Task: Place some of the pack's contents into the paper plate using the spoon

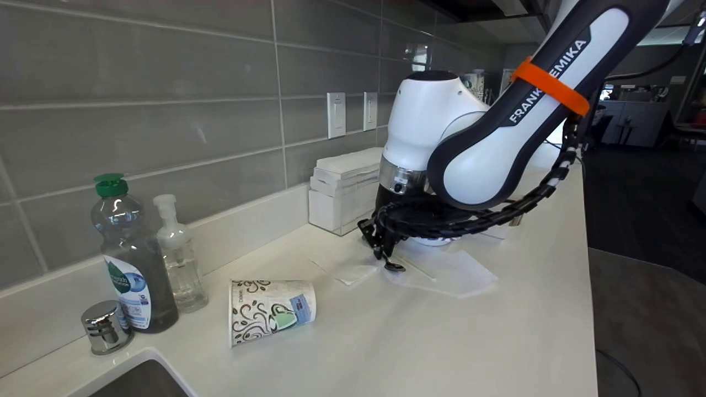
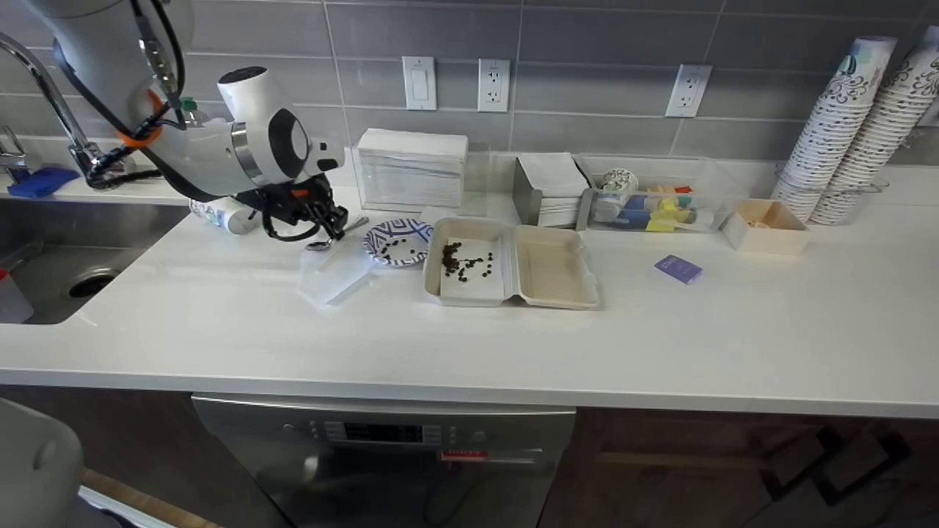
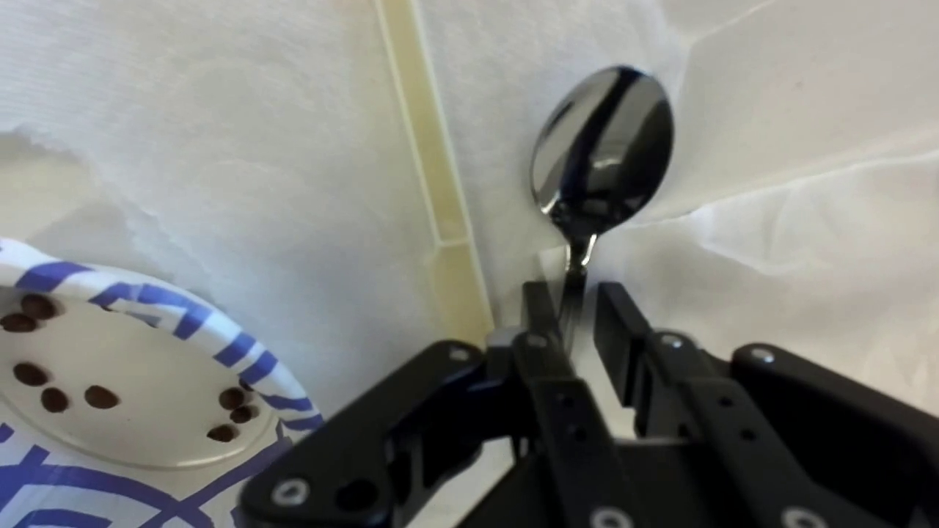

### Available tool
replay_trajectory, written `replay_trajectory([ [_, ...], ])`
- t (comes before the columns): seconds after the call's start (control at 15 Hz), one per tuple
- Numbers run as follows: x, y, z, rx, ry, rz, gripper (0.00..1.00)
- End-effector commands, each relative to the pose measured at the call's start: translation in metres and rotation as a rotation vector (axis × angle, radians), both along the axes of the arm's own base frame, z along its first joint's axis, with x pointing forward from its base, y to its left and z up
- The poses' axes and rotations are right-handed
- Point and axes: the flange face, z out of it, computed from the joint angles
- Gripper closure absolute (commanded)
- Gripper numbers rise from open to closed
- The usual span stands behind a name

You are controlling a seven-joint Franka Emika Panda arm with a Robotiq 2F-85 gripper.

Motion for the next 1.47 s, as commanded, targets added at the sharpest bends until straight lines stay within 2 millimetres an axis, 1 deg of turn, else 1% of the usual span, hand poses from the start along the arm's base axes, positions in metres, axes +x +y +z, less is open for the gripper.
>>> replay_trajectory([
  [0.0,0.001,0.004,0.000,-0.007,0.018,-0.022,0.45],
  [0.07,0.001,0.007,0.002,-0.004,0.017,-0.018,0.37],
  [0.2,-0.002,0.016,0.012,0.016,0.014,-0.001,0.23],
  [0.4,-0.017,0.044,0.042,0.092,0.017,0.065,0.00],
  [0.6,-0.037,0.070,0.076,0.116,0.048,0.169,0.00],
  [0.73,-0.053,0.074,0.104,0.083,0.097,0.217,0.00],
  [0.8,-0.060,0.072,0.118,0.063,0.123,0.228,0.00],
  [1.0,-0.079,0.058,0.157,-0.005,0.167,0.236,0.00],
  [1.07,-0.084,0.053,0.167,-0.006,0.181,0.240,0.00],
  [1.27,-0.097,0.033,0.181,-0.001,0.211,0.238,0.00],
  [1.33,-0.083,0.047,0.181,-0.018,0.192,0.231,0.00],
  [1.4,-0.086,0.041,0.185,-0.018,0.190,0.230,0.00],
])
